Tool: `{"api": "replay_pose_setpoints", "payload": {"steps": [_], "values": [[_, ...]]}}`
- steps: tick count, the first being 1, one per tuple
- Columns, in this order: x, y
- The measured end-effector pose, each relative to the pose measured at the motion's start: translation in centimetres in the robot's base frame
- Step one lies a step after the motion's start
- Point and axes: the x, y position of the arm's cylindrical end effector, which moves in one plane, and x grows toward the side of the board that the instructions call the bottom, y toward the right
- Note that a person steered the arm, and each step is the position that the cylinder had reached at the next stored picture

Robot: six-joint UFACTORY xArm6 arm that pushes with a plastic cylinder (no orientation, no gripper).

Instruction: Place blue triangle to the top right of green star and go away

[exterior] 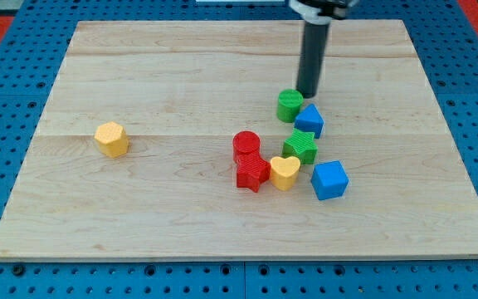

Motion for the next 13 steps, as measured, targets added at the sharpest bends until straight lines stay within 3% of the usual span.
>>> {"api": "replay_pose_setpoints", "payload": {"steps": [2,3,5,6,7,8,9,11,13], "values": [[0.7,-7.2],[1.4,-2.6],[4.2,-1.2],[3.4,0.8],[6.2,6.8],[14.3,6.5],[18.8,4.6],[19.1,-3.2],[20.7,-5.3]]}}
